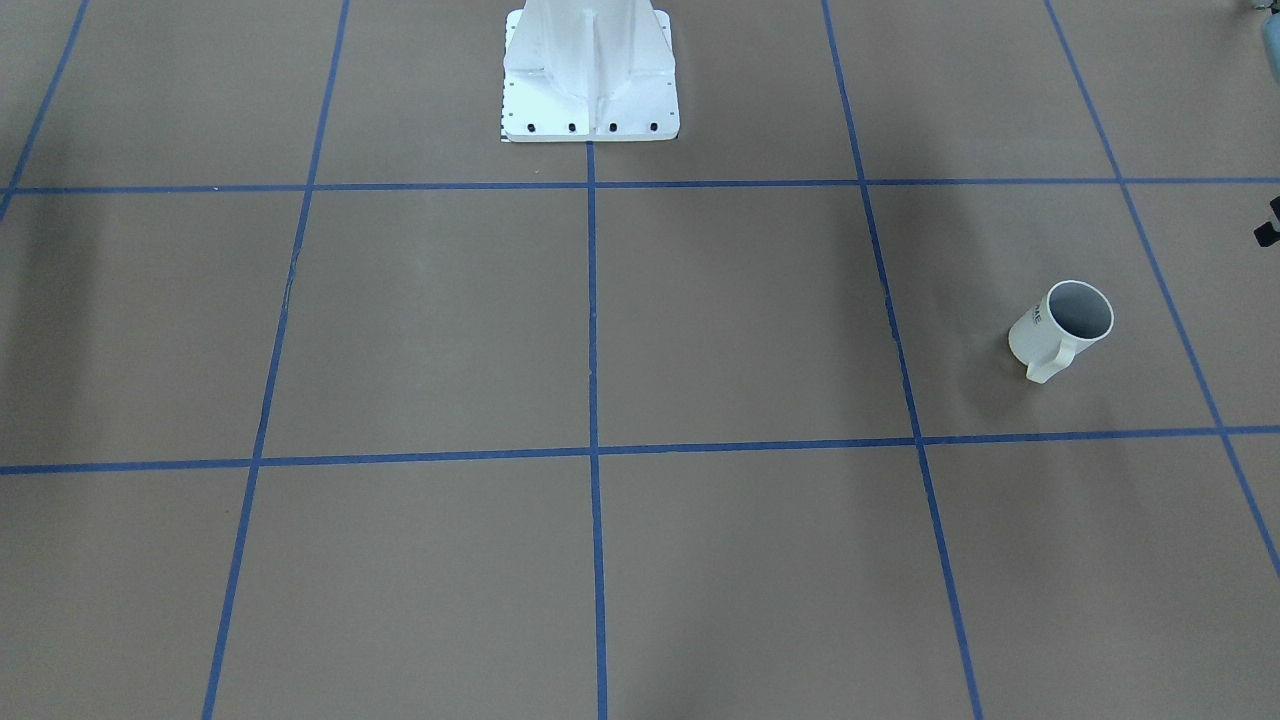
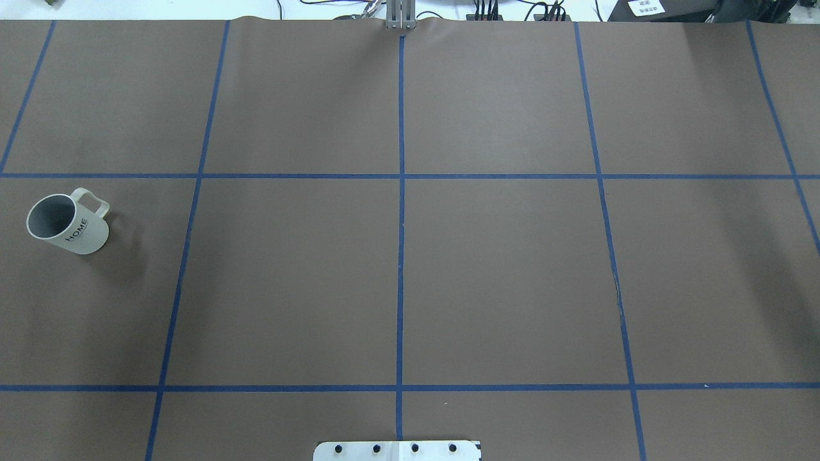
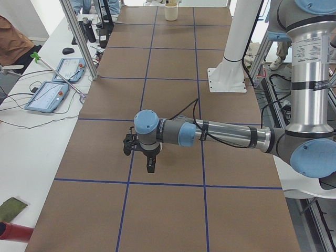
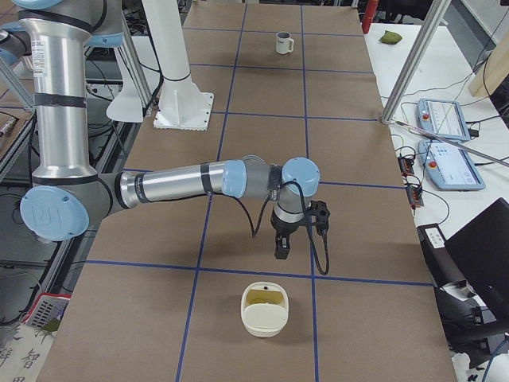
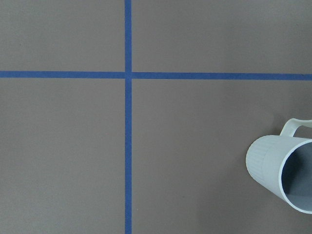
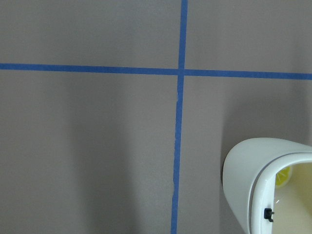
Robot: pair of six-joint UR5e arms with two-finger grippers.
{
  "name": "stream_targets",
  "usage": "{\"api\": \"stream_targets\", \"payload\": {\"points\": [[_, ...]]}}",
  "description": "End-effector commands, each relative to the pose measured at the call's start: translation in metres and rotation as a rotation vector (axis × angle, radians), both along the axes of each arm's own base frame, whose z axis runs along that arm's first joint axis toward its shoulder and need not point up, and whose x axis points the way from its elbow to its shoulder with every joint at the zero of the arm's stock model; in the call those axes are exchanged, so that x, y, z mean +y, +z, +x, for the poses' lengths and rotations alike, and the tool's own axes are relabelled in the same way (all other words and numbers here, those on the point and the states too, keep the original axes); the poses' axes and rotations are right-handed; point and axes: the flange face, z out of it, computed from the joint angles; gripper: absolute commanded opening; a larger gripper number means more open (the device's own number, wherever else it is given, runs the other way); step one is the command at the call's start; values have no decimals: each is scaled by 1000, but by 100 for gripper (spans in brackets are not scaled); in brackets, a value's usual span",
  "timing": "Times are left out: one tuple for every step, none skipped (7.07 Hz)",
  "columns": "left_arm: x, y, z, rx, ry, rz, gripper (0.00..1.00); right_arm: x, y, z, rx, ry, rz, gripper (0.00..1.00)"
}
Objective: Left arm hands cup to right arm to dump lemon
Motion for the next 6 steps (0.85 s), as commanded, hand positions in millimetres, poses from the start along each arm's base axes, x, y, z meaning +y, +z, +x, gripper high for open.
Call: {"api": "stream_targets", "payload": {"points": [[1, 0, -21, -7, 11, 27, 100, 0, 19, -7, 5, -18, -34, 100], [1, 0, -23, -10, 8, 29, 100, -1, 20, -13, 8, -32, -34, 100], [1, 0, -23, -12, 4, 24, 100, -1, 20, -18, 9, -41, -35, 100], [1, -1, -23, -13, 3, 26, 100, -3, 19, -22, 9, -51, -31, 100], [2, 1, -23, -13, 3, 24, 100, -5, 19, -24, 10, -54, -2, 100], [1, 0, -23, -13, 3, 26, 100, -5, 20, -24, 9, -53, 0, 100]]}}
